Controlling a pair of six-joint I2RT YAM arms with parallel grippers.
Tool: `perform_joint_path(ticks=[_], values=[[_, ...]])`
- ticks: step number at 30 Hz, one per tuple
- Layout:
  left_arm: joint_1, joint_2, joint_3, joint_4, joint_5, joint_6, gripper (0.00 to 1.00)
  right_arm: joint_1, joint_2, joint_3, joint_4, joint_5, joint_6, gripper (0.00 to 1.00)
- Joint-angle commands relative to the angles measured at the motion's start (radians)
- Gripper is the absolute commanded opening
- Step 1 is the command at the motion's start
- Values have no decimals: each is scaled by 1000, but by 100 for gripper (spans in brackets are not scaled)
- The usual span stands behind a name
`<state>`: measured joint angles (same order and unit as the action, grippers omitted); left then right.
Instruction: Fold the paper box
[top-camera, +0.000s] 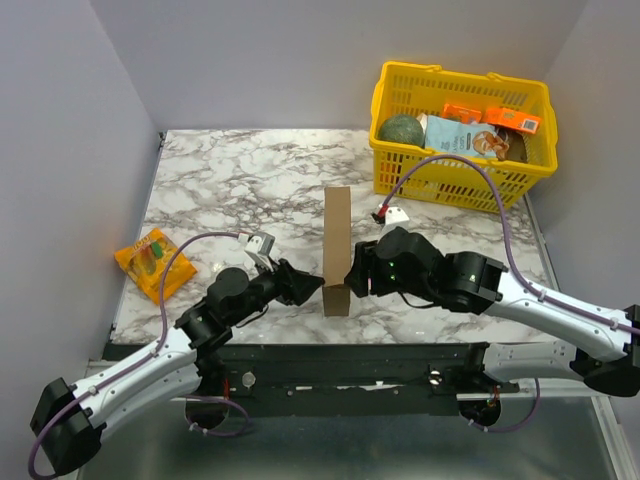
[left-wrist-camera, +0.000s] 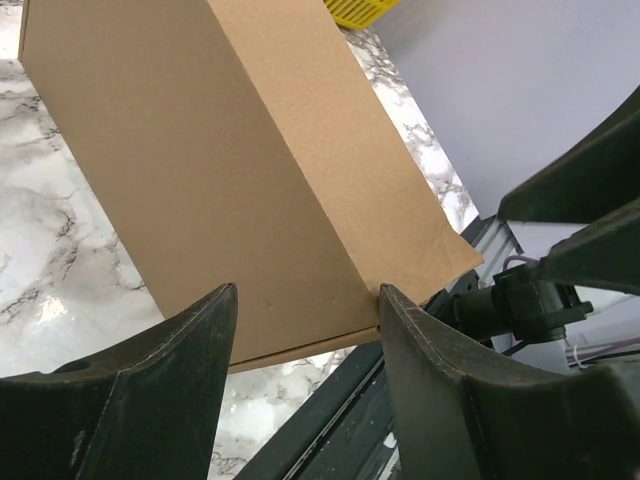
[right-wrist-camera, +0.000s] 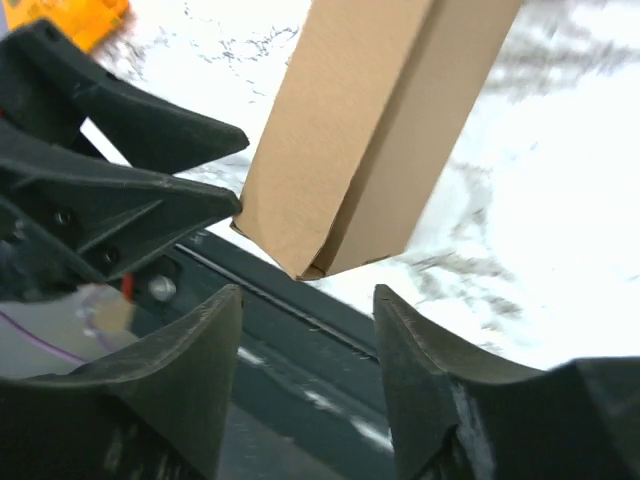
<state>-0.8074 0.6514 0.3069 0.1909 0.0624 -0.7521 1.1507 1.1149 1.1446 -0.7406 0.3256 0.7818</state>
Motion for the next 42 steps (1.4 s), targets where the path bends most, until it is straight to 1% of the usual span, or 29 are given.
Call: perform_joint_path(ticks=[1, 3, 4, 6, 8, 9, 10, 12, 13, 16, 20, 23, 26, 27, 28, 34, 42], values=[[1, 39, -6, -159, -16, 79, 66, 6, 23, 53, -66, 14, -408, 66], [1, 30, -6, -160, -21, 79, 66, 4, 25, 56, -43, -3, -478, 68], [1, 27, -5, -165, -22, 77, 66, 6, 26, 55, -30, -13, -548, 68], [1, 16, -5, -169, -32, 76, 65, 6, 31, 61, -6, -46, -617, 68], [2, 8, 1, -182, -39, 74, 65, 10, 36, 66, 3, -69, -726, 68], [1, 7, 3, -185, -39, 77, 65, 17, 37, 66, 12, -75, -766, 68], [2, 7, 4, -189, -44, 82, 65, 29, 36, 64, 18, -73, -839, 69], [2, 10, 20, -189, -56, 92, 65, 44, 36, 64, 50, -80, -900, 71], [1, 10, 24, -214, -55, 96, 65, 56, 39, 63, 61, -91, -955, 72], [1, 19, 38, -214, -55, 102, 65, 82, 43, 69, 84, -83, -1038, 72], [1, 31, 44, -206, -53, 100, 65, 98, 42, 53, 128, -144, -1130, 72], [2, 34, 50, -206, -50, 100, 65, 99, 55, 40, 145, -167, -1184, 69], [2, 31, 54, -212, -52, 99, 65, 101, 66, 41, 147, -183, -1214, 64], [2, 31, 54, -214, -49, 97, 65, 101, 68, 38, 147, -183, -1224, 60], [2, 31, 54, -212, -49, 96, 65, 101, 71, 35, 149, -183, -1239, 59], [2, 28, 57, -220, -47, 92, 65, 101, 89, 23, 147, -201, -1279, 48], [4, 25, 60, -228, -49, 88, 65, 101, 106, 11, 127, -232, -1277, 34]])
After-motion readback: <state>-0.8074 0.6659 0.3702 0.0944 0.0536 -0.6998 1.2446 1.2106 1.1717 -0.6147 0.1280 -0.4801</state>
